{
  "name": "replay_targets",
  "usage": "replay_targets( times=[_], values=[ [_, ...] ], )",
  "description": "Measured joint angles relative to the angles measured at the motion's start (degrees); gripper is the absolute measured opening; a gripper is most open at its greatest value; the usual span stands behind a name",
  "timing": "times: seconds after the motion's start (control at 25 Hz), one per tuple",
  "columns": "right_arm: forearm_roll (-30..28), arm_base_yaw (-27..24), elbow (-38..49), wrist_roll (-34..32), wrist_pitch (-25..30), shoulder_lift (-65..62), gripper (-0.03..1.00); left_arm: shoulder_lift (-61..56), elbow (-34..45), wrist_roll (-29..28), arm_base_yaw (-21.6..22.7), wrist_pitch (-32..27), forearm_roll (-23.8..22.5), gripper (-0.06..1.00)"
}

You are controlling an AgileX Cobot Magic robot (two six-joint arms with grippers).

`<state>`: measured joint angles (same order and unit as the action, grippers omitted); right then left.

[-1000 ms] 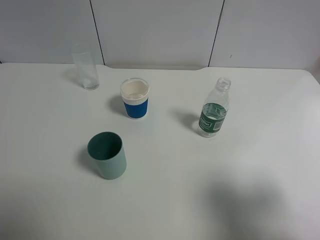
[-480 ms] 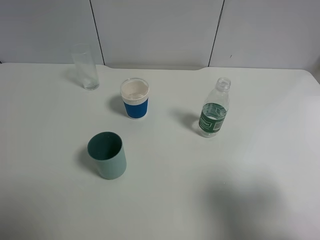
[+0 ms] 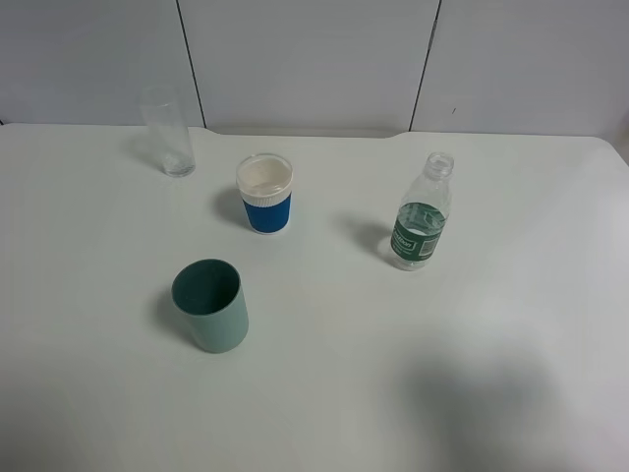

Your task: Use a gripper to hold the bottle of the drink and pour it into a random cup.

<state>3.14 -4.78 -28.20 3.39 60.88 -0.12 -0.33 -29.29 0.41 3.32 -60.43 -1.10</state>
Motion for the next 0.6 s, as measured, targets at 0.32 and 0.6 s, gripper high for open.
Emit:
replay_targets(
  times=[0.32, 0.6],
  values=[
    [0.0, 0.0, 0.0, 0.0, 0.0, 0.0, 0.94, 0.0, 0.0, 0.0, 0.0, 0.0, 0.0, 0.98],
    [0.0, 0.0, 0.0, 0.0, 0.0, 0.0, 0.94, 0.0, 0.0, 0.0, 0.0, 0.0, 0.0, 0.98]
  ],
)
